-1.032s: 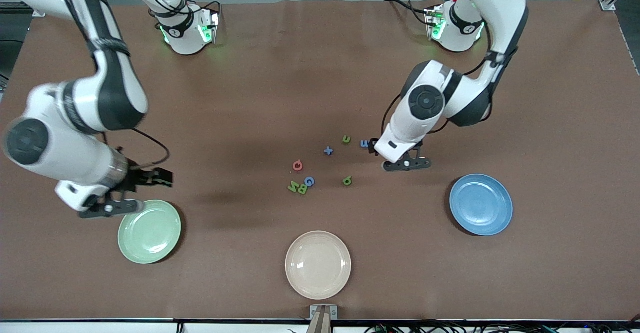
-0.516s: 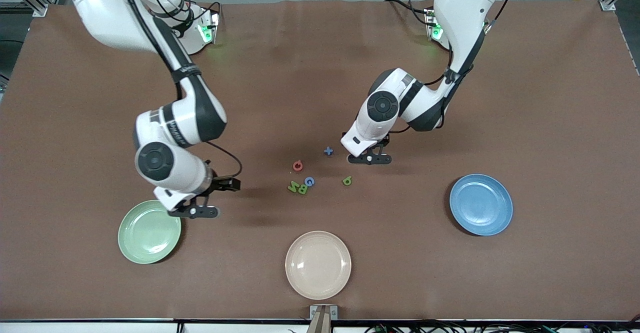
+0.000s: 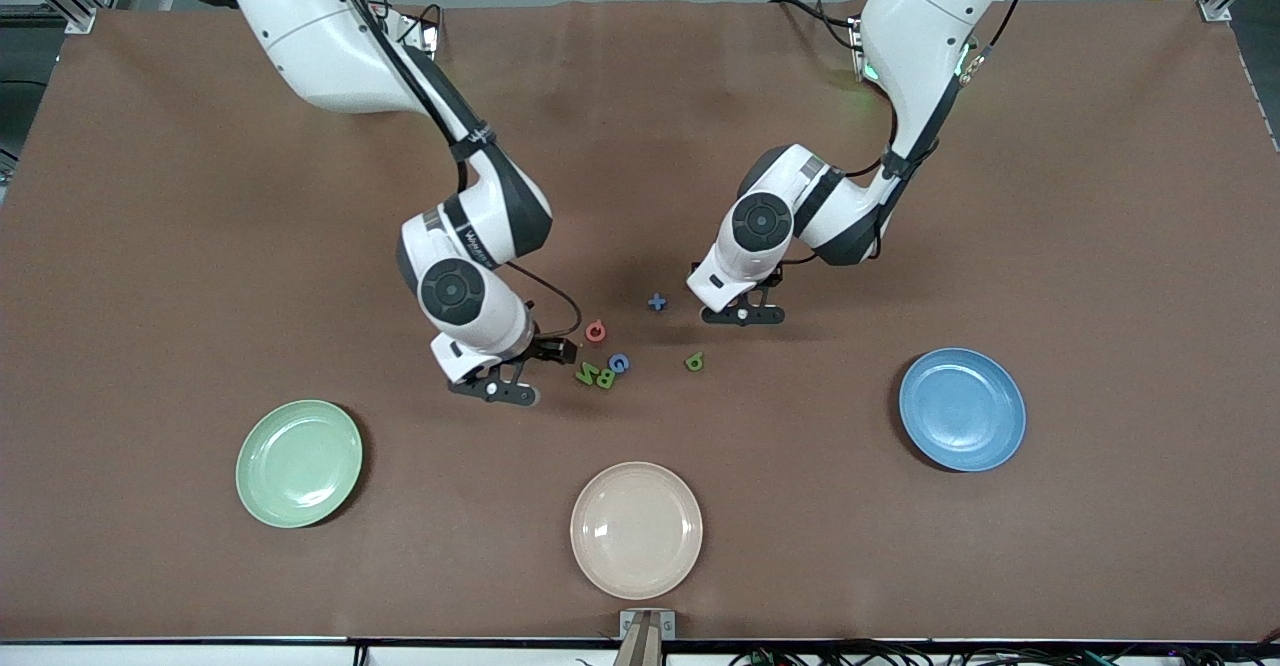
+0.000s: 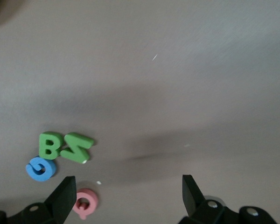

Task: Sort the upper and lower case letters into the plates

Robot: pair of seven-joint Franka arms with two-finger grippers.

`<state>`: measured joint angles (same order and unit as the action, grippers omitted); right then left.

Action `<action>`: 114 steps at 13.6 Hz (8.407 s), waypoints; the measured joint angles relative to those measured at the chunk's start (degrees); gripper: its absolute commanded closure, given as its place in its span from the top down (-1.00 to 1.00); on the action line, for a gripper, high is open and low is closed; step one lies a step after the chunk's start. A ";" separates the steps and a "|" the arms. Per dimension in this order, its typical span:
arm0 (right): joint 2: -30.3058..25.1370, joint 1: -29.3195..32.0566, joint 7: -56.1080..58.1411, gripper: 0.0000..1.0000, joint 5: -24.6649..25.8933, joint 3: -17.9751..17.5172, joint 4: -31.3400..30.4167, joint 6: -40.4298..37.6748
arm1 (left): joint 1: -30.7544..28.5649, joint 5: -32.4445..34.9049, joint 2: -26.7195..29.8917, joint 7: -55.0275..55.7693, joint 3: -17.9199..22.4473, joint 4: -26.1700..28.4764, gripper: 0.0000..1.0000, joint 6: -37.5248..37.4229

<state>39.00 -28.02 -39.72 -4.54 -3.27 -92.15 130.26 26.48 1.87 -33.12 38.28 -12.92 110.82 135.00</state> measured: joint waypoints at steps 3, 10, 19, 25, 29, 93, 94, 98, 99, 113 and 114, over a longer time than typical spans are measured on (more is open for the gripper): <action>1.68 -3.16 -4.15 1.00 -0.02 0.03 -0.86 3.26 | -0.11 0.00 -0.01 0.26 0.13 1.25 0.56 0.01; 4.08 -6.08 -4.73 0.93 -0.01 0.13 -0.88 6.29 | -0.04 0.15 -0.19 0.27 0.19 1.65 0.35 1.93; 4.83 -7.43 -4.66 -0.03 2.18 0.37 -0.79 6.18 | -0.15 2.13 -0.26 0.34 0.31 1.23 -0.19 2.34; 4.40 -7.52 -4.66 -0.86 2.29 0.38 -0.49 5.89 | -1.08 2.30 -0.10 0.42 0.62 0.38 -0.98 2.33; 4.42 -7.12 -4.52 -0.98 2.36 1.54 -0.23 6.03 | -10.04 2.73 4.92 0.45 0.99 -0.95 -1.00 -3.07; 12.92 -9.50 -34.44 -0.38 7.96 1.02 14.20 4.66 | -37.80 12.84 0.93 5.57 -5.49 -6.06 0.99 -3.51; 12.92 -9.52 -34.42 -0.55 7.96 1.02 14.27 4.66 | -38.15 12.84 0.93 5.05 -5.51 -6.07 0.99 -3.51; 12.97 -9.83 -34.41 -0.99 7.96 1.03 14.44 4.78 | -37.54 12.84 1.01 5.22 -8.76 -6.20 0.99 -4.09; 12.97 -9.76 -34.42 -0.99 7.91 1.14 14.53 4.78 | -37.24 12.84 1.01 6.20 -10.73 -6.22 0.99 -4.50; 10.82 19.80 3.29 -0.99 16.31 -12.03 21.74 -20.60 | -1.25 15.54 -14.56 19.15 -2.75 -27.54 0.64 -4.70; 10.82 21.44 7.56 -0.99 20.47 -12.05 22.14 -21.28 | -0.81 15.54 -15.40 19.15 -2.46 -28.13 0.60 -4.70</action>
<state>49.81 -6.59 -32.17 15.93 -15.33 -70.00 108.98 25.67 17.41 -48.52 57.43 -15.38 82.69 130.30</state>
